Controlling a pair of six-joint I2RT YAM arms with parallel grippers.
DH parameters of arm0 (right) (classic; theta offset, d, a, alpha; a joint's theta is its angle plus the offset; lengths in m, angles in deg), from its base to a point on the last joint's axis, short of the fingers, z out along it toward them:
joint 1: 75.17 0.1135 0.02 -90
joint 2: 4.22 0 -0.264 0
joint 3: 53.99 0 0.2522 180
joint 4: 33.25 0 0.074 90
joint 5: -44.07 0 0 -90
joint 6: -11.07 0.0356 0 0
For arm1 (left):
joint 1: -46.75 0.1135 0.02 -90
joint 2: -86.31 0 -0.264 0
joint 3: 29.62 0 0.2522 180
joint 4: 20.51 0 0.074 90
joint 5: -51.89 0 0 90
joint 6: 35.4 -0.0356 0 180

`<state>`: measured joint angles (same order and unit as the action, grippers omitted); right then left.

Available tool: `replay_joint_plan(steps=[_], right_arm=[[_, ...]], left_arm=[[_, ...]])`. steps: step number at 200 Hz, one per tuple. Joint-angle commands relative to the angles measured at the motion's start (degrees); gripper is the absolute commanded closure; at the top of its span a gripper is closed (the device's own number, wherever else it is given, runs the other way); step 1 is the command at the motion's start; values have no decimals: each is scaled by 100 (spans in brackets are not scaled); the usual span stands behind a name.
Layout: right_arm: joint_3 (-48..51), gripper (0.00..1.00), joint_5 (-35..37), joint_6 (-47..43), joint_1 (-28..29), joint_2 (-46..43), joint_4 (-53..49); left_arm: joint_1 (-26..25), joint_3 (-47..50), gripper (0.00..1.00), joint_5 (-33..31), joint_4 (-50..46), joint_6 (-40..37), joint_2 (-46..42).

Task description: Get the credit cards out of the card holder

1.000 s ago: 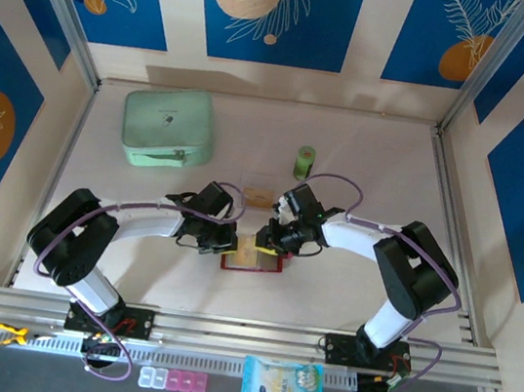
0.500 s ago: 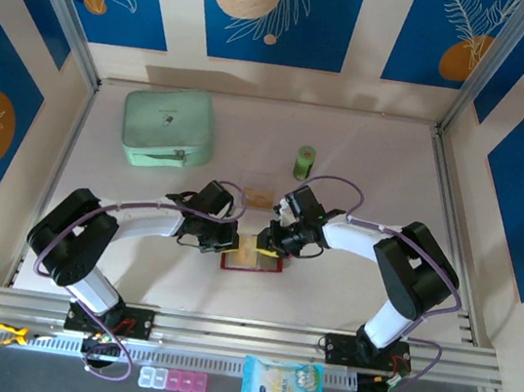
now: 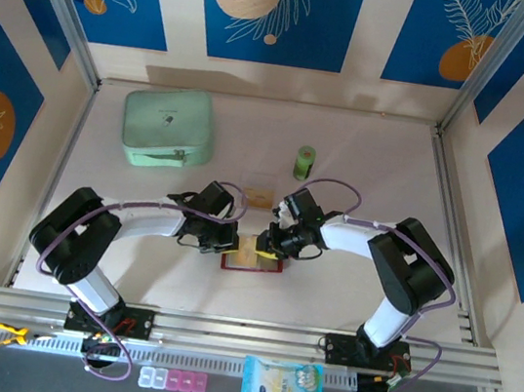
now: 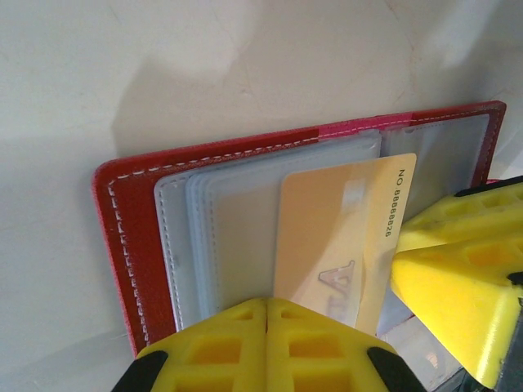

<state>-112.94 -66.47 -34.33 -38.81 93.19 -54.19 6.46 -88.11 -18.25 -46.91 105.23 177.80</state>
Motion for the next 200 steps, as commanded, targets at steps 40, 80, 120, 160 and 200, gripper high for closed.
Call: replay_joint_plan(steps=[40,80,120,160,200], right_arm=[[158,80,-418,156,5,69,369],[263,83,-574,290,-11,67,655],[291,89,-423,287,-32,-5,524],[347,93,-285,131,-126,-224,266],[261,95,-117,-179,-242,-604,-339]], left_arm=[[-38,70,98,-97,-137,-63,141],[-38,97,98,-99,-125,-54,137],[-30,106,98,-92,-96,-52,133],[-27,80,98,-114,-137,-47,89],[-32,90,97,-106,-111,-62,3]])
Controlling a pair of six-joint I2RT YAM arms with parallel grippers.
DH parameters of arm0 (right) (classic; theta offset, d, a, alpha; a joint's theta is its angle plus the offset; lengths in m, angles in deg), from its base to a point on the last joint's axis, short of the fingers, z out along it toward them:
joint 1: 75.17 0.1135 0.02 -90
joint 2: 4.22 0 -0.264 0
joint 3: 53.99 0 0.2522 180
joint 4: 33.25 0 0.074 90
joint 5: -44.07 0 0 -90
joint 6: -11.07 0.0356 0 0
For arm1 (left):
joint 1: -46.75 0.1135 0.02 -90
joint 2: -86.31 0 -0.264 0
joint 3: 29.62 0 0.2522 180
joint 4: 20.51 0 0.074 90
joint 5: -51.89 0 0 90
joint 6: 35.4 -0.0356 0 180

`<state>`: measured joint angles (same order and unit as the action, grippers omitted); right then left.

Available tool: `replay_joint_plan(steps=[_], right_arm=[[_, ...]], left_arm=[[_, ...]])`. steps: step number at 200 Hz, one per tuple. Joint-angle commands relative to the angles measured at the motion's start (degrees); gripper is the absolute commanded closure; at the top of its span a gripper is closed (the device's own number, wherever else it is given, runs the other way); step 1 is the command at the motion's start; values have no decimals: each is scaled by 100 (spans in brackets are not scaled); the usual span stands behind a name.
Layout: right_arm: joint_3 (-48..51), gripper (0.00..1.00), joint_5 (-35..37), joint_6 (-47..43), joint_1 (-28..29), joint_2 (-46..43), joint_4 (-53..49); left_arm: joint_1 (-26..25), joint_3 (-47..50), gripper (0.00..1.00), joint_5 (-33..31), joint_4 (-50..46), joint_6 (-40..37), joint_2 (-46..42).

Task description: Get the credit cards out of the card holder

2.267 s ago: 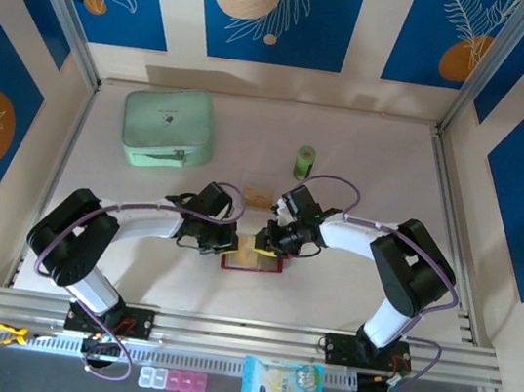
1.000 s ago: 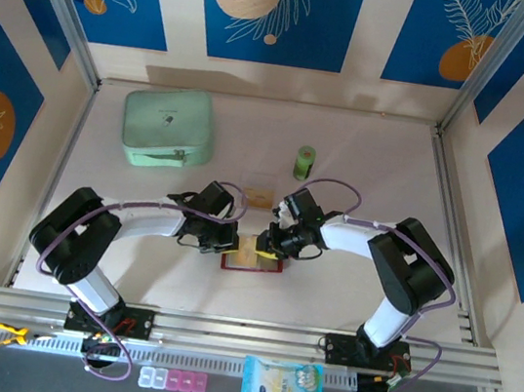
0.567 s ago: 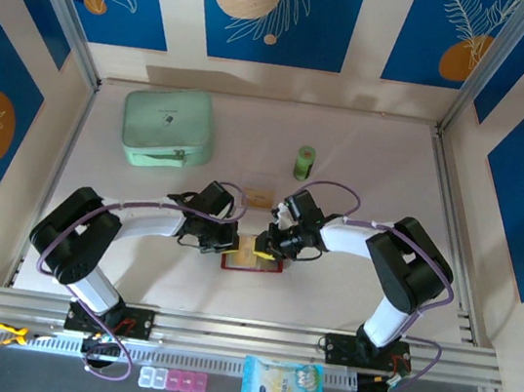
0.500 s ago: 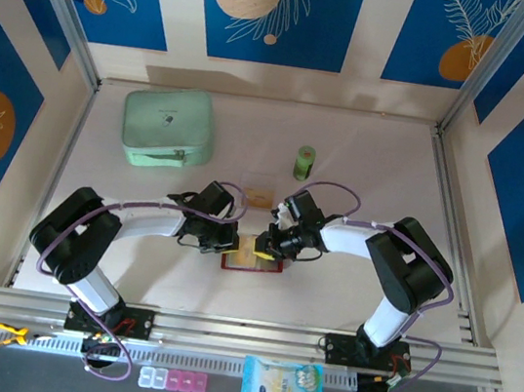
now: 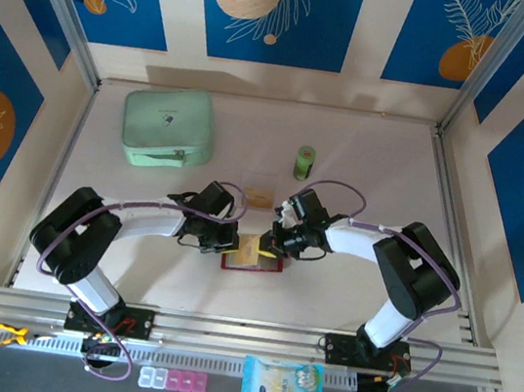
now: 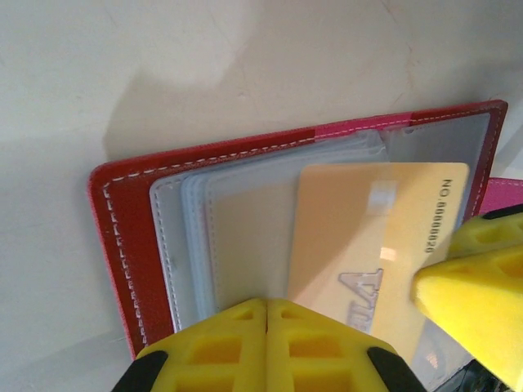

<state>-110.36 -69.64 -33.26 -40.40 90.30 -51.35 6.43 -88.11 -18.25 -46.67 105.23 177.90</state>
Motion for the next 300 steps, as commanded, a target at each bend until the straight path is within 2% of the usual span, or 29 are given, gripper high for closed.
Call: replay_joint_plan(steps=[1,33,61,106,168,190,243,300], right_arm=[[-8,95,213,-300,-88,-331,-648],[-273,96,419,-787,-160,-619,-1394],[-750,98,652,-1587,-172,-664,-2253],[-1500,100,1633,-3102,-25,-768,-3183],[-2894,100,2147,-6567,-40,-384,-4272],[-3350,100,2851,-7703,61,-115,-4375],[-5010,100,2871,-9066,-5,996,-5128],[-6554,100,2840,-9505,-21,2205,-5747]], left_arm=[[-29,89,97,-105,-137,-62,-9],[-23,94,97,-97,-101,-75,-118],[-14,77,96,-86,-56,-80,-248],[51,64,94,-228,-157,-114,-663],[416,386,90,-518,-453,-166,-1421],[551,621,89,-526,-433,-144,-1653],[855,961,89,-412,-507,-257,-1884],[1000,1009,88,-342,-537,-296,-1908]])
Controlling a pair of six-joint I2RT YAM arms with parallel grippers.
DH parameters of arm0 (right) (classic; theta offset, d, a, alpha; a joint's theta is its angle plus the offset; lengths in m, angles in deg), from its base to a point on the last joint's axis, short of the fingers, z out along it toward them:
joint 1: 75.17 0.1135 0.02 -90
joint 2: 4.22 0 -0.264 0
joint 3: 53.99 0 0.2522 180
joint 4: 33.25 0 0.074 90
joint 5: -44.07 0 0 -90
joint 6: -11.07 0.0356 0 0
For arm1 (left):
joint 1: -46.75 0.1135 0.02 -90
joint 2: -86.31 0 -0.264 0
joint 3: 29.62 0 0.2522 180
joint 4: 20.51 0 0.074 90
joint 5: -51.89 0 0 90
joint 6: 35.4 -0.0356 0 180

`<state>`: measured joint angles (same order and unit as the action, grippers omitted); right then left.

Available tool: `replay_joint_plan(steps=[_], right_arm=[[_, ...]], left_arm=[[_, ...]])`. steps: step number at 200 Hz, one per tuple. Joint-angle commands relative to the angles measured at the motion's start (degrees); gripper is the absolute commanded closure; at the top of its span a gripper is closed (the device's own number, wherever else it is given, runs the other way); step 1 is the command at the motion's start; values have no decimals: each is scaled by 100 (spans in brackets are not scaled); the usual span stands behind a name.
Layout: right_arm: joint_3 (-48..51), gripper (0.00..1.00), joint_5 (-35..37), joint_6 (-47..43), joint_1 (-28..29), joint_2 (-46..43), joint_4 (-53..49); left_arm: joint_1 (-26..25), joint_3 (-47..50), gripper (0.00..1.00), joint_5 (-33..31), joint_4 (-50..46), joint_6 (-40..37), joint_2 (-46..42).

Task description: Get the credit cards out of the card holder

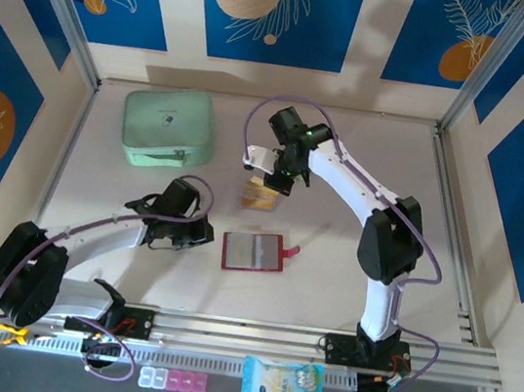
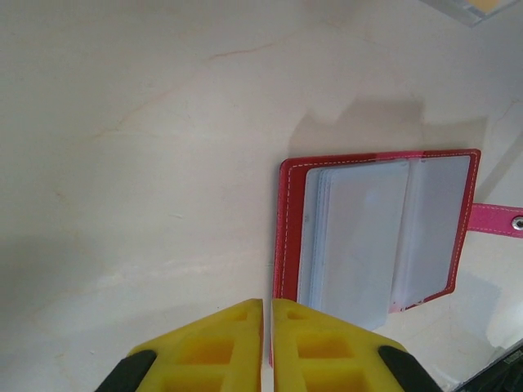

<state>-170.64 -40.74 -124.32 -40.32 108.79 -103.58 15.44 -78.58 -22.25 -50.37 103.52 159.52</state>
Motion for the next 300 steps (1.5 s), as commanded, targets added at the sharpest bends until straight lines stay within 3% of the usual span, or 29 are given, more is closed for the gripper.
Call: replay_joint_plan(steps=[1,81,116,163,195,264,300], right_arm=[[-545,100,-47,-400,-26,376,-526],[-1103,100,-152,-497,-22,1221,-701],[-1014,83,88,-411,-13,1202,-605],[-513,80,169,66,46,525,-240],[199,80,-158,1090,118,-120,226],[2492,80,-736,4969,194,-1699,2065],[3506,81,-1019,6334,180,-2269,2766]], left_arm=[[99,57,88,58,-171,-127,-70],[266,62,88,27,-396,-258,-185],[287,64,87,96,-333,-235,-132],[274,-26,87,456,19,-226,140],[80,-220,88,651,246,-226,550],[-299,-406,92,699,586,-33,1177],[-415,-546,94,657,653,-9,1444]])
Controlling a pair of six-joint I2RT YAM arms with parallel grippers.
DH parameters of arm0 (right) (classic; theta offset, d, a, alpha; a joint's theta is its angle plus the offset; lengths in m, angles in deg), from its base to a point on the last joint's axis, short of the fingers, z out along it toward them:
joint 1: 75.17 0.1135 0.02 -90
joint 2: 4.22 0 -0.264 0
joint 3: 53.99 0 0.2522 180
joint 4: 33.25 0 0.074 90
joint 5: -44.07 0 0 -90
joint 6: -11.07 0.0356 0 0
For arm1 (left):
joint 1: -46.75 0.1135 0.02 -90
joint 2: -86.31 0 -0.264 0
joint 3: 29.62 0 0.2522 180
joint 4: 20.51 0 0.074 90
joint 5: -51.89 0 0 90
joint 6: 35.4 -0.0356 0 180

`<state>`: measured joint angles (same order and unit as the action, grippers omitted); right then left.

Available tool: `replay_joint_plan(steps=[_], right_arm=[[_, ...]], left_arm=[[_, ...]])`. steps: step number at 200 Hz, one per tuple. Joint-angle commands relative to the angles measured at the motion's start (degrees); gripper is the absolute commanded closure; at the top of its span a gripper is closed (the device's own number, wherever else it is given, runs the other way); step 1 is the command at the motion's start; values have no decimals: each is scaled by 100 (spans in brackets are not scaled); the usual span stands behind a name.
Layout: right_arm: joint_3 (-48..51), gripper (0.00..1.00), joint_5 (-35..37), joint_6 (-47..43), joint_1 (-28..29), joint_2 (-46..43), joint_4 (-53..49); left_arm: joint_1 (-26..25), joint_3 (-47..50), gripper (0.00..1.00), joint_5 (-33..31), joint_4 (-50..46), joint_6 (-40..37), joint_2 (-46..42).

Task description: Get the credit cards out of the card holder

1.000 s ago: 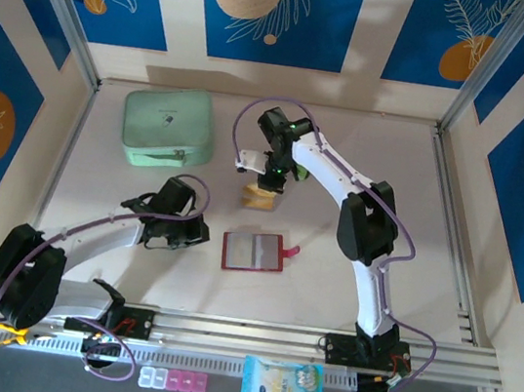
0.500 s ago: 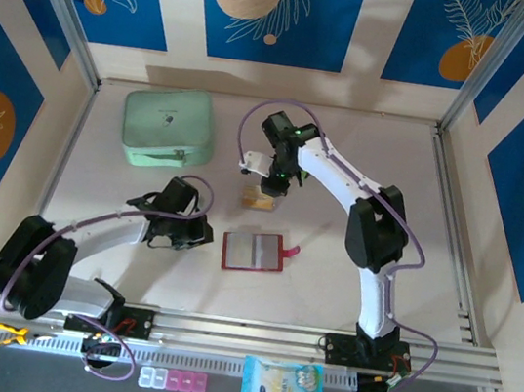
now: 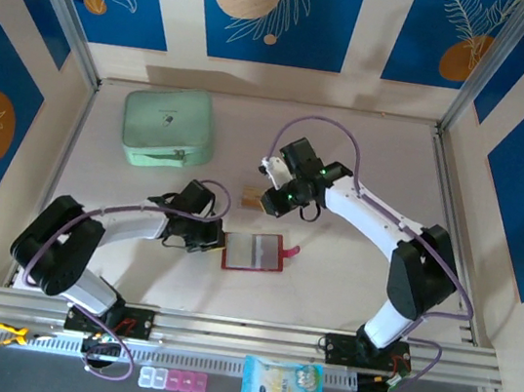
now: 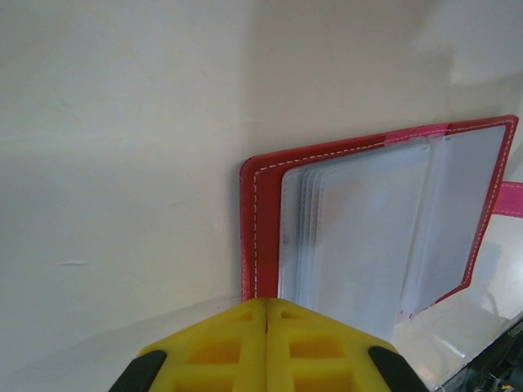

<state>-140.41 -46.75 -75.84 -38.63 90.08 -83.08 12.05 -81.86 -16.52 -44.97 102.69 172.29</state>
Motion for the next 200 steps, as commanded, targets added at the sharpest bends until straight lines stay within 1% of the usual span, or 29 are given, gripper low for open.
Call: replay_joint_plan(steps=[1,33,65,105,124,178,200], right_arm=[[504,81,-423,1520,12,-410,733],[1112,83,-655,2308,28,-764,1042],[1499,84,-989,2915,89,-1002,1232],[1823,85,-1338,3742,142,-1030,1492],[1975,82,-1457,3924,207,-1006,1703],[2153,81,-1513,4176,306,-843,1876],[2255,79,-1484,4320,328,-825,1971]], left_arm=[[-74,-220,94,79,113,71,180],[-75,-357,95,-109,-94,-11,294],[-77,-397,95,-124,-71,-46,400],[-74,-397,95,-152,-34,-82,420],[-74,-388,95,-138,36,-81,480],[-80,-546,95,-114,29,-141,626],[-68,-539,95,-134,-1,-131,533]])
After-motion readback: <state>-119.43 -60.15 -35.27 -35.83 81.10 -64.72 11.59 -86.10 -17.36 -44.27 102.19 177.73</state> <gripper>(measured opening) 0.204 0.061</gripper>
